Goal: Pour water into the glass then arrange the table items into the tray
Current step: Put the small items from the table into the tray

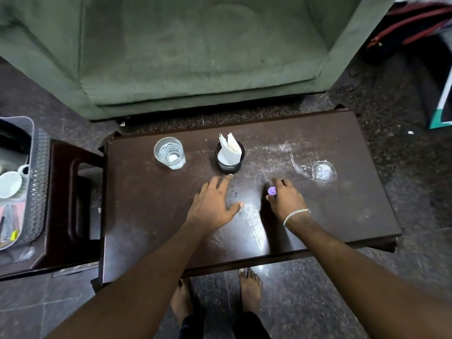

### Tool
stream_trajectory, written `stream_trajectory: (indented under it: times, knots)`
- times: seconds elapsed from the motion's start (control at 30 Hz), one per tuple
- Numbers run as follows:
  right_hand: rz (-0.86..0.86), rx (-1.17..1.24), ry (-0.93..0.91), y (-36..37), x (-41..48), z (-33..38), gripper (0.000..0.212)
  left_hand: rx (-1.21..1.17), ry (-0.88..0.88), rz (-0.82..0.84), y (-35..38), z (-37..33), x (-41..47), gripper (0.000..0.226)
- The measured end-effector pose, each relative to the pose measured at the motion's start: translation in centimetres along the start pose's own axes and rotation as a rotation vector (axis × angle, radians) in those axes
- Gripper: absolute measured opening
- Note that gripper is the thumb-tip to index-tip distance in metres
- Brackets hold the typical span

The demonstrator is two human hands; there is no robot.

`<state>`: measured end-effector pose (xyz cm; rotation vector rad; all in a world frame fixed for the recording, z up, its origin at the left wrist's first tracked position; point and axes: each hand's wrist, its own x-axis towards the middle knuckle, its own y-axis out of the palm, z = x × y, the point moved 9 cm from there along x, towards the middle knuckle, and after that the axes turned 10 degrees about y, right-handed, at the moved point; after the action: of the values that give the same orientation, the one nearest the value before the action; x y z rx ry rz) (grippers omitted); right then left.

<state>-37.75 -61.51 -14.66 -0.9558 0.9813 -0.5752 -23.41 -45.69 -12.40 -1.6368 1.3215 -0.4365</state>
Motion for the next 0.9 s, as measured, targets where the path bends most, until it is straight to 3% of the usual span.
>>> stream_trajectory:
  times: [0.17, 0.37, 0.63, 0.83, 0.9]
  knots:
    - [-0.003, -0.063, -0.030, 1.1, 1.4, 0.9, 0.012, 0.003, -0.008, -0.008, -0.3, 1.4, -0.1, 0.086]
    - [0.038, 0.399, -0.053, -0.8, -1.3, 7.5, 0.005, -0.007, -0.029, -0.102, -5.1, 4.6, -2.9, 0.081]
    - [0.424, 0.907, -0.194, -0.2, -7.1, 28.6, 0.021, 0.039, -0.139, -0.263, -17.3, 14.8, -12.0, 0.079]
    - [0.515, 0.809, -0.364, 3.3, -11.8, 44.1, 0.031, 0.064, -0.313, -0.383, -22.8, 25.1, -22.4, 0.073]
    - [0.517, 0.730, -0.422, 4.9, -13.2, 48.4, 0.024, 0.070, -0.382, -0.392, -23.4, 28.1, -25.6, 0.071]
